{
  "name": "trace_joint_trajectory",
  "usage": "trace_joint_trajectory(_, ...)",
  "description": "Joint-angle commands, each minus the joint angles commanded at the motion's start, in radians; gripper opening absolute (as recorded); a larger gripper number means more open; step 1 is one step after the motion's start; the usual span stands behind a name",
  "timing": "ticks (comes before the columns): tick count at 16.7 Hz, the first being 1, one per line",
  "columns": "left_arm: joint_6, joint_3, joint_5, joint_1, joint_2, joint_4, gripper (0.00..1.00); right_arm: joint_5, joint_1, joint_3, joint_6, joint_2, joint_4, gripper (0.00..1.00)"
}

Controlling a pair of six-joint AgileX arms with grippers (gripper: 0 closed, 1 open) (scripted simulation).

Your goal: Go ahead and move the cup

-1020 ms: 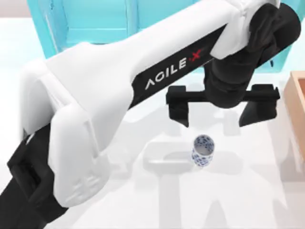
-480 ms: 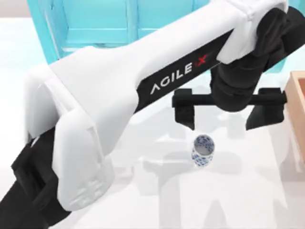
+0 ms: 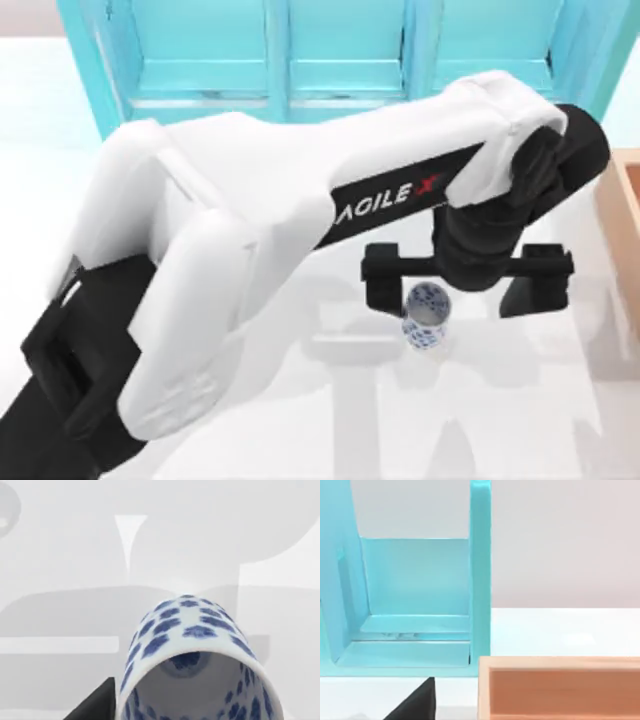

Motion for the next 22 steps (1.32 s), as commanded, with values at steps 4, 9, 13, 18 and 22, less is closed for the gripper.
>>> trace_joint_trajectory(4, 0.003, -0.058, 0.000, 0.003, 0.000, 0.058, 1.00, 0.000, 0.000, 0.000, 0.000, 0.000, 0.000, 1.00)
trace_joint_trajectory(9, 0.003, -0.058, 0.000, 0.003, 0.000, 0.058, 0.77, 0.000, 0.000, 0.000, 0.000, 0.000, 0.000, 1.00)
trace_joint_trajectory(13, 0.003, -0.058, 0.000, 0.003, 0.000, 0.058, 0.47, 0.000, 0.000, 0.000, 0.000, 0.000, 0.000, 1.00)
trace_joint_trajectory(18, 0.003, -0.058, 0.000, 0.003, 0.000, 0.058, 0.10, 0.000, 0.000, 0.000, 0.000, 0.000, 0.000, 1.00)
trace_joint_trajectory(22, 0.003, -0.058, 0.000, 0.003, 0.000, 0.058, 0.00, 0.000, 0.000, 0.000, 0.000, 0.000, 0.000, 1.00)
